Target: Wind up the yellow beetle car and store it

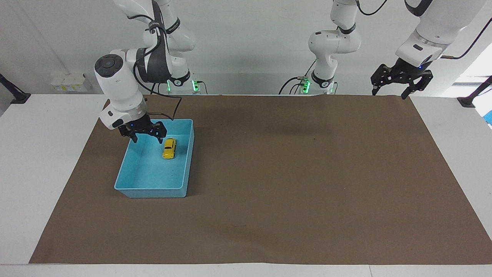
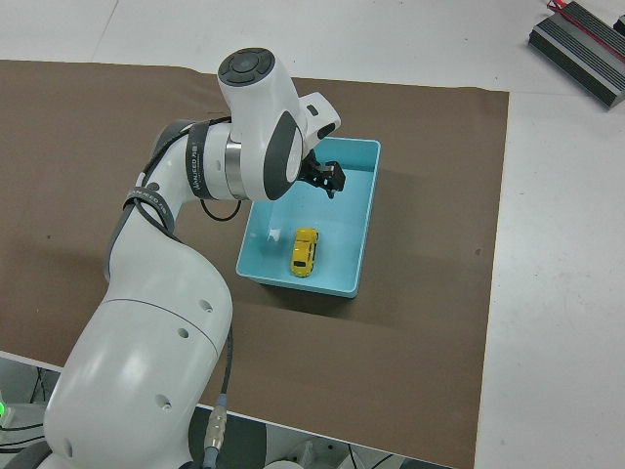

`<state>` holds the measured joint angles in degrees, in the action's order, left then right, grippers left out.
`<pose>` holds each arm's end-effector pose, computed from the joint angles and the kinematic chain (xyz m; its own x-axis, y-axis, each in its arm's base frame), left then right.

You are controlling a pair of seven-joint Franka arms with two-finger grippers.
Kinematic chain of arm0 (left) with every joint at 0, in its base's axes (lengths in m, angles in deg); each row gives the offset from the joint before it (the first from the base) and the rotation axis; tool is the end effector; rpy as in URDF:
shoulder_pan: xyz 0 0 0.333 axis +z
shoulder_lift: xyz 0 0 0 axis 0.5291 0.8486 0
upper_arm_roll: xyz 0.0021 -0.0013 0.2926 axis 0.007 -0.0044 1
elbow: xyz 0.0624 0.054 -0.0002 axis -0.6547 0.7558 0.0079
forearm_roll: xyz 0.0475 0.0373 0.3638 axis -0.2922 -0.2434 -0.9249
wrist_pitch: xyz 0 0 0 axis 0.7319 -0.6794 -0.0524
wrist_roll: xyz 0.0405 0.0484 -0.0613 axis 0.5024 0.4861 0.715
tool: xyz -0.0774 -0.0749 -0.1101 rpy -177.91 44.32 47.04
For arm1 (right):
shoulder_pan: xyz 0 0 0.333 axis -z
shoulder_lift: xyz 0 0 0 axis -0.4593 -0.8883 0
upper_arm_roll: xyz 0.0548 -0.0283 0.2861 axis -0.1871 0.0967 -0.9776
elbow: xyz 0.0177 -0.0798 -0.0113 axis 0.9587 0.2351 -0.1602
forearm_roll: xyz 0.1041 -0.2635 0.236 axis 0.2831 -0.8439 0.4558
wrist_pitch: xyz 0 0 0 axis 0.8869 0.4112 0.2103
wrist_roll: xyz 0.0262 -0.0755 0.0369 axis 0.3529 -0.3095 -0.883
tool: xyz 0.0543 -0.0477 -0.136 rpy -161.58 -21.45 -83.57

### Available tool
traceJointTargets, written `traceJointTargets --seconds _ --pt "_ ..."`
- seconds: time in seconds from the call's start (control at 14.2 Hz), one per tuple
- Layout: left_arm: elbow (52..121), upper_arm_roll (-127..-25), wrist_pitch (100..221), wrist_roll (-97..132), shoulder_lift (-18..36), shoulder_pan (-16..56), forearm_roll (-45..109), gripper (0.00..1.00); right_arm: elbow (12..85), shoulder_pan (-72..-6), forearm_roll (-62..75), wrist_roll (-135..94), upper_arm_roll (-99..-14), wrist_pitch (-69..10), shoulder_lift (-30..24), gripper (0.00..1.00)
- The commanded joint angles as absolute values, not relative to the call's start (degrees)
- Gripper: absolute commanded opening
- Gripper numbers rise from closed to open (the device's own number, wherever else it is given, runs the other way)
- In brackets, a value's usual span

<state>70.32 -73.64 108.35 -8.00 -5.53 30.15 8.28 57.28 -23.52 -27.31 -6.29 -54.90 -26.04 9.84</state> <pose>0.4958 -0.0270 0.5743 0.9748 -0.2223 -0.0168 -0.2218 -0.9747 0.0291 0.5428 0.0084 0.3958 0.9986 -0.0526 -0.0037 -0.0523 -0.9974 0.0489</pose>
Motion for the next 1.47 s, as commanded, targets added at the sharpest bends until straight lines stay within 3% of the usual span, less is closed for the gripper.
traceJointTargets --seconds 0.0,0.7,1.4 --pt "70.96 -74.34 108.78 -8.03 -6.19 31.24 8.58 1.00 52.44 -23.30 -28.61 -6.02 -55.06 -20.24 9.87 1.00" --pt "70.96 -74.34 108.78 -7.95 -6.19 31.24 8.58 1.00 29.51 -22.33 -24.92 -8.75 -54.71 4.46 8.47 1.00" --pt "70.96 -74.34 108.78 -8.03 -6.19 31.24 8.58 1.00 31.41 -22.68 -24.65 -8.66 -54.71 0.97 9.08 1.00"
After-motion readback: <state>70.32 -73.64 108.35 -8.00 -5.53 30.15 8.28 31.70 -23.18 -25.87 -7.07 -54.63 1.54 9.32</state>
